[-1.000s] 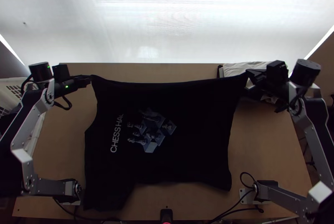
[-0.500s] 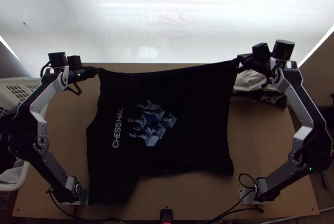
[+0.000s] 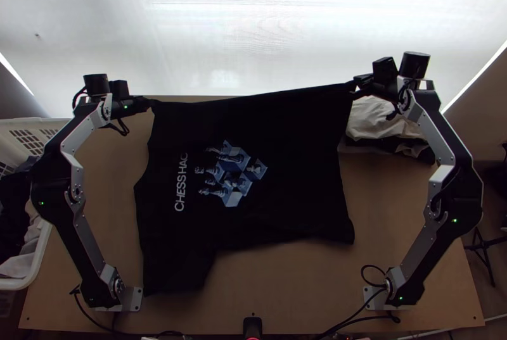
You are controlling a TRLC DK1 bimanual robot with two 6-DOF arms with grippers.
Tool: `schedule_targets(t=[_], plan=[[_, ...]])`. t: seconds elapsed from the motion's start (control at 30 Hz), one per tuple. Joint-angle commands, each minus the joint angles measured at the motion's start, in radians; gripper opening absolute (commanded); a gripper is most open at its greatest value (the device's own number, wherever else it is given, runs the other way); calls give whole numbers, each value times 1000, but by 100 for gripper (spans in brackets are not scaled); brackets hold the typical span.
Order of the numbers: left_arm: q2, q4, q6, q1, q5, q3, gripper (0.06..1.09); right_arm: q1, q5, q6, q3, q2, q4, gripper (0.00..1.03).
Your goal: Fold the t-shirt
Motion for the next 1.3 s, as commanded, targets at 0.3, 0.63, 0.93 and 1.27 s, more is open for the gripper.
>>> schedule_targets(t=[0.3,0.63,0.93,1.27], plan=[[-69,-291,43,9,-59,155,104,-7,92,72,-52,-246,-77,99],[-428,-730,233,34,3,-79,104,-45,83,29,-379,-648,-669,96],[-839,-879,468,55,-10,-541,104,-111,9,7,-635,-744,-907,96],[-1096,-980,524,38,-95,-817,104,-90,9,6,-854,-858,-938,98]])
